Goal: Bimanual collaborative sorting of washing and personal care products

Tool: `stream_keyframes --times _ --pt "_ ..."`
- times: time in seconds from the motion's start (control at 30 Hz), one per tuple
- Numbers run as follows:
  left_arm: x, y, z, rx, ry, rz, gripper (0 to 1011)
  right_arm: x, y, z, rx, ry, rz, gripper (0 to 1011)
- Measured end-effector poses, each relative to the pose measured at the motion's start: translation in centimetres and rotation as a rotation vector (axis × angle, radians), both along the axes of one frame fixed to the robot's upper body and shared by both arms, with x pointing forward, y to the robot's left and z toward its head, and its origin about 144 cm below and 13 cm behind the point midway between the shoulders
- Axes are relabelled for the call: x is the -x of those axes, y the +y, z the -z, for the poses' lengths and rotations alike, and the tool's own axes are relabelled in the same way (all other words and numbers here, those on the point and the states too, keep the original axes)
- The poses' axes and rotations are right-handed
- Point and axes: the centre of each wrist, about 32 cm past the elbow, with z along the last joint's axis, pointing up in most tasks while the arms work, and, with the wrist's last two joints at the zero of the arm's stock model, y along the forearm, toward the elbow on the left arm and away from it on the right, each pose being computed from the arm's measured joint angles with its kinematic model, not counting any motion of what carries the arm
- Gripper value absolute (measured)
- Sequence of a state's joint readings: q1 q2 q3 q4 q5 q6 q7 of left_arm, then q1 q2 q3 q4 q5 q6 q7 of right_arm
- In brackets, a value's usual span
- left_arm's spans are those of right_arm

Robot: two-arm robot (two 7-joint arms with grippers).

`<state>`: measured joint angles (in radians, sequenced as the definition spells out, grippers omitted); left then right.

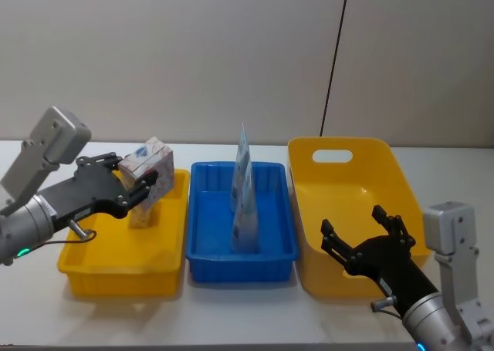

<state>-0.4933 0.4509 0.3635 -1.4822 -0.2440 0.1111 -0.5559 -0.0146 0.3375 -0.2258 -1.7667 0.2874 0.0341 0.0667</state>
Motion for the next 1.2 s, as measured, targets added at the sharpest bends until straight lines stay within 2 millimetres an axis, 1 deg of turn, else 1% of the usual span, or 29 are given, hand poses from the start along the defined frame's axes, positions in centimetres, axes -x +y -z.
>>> stream_keyframes --times 0.33,0.57,0.87,1.2 --pt "0.2 1.0 -2.0 -0.014 -0.001 0.173 410 0.0 0.0 0.0 0.0 0.0 0.0 1003" --pt "0.1 1.4 -3.0 -0.023 0.009 0.284 410 0.0 0.0 0.0 0.0 0.0 0.0 1003" --pt "-0.3 1.5 -4.0 -0.031 0.033 0.424 410 0.0 0.0 0.0 0.0 0.0 0.0 1003" --pt "-1.4 1.1 -4.7 -0.044 0.077 0.592 409 0.0 0.0 0.0 0.0 0.0 0.0 1003"
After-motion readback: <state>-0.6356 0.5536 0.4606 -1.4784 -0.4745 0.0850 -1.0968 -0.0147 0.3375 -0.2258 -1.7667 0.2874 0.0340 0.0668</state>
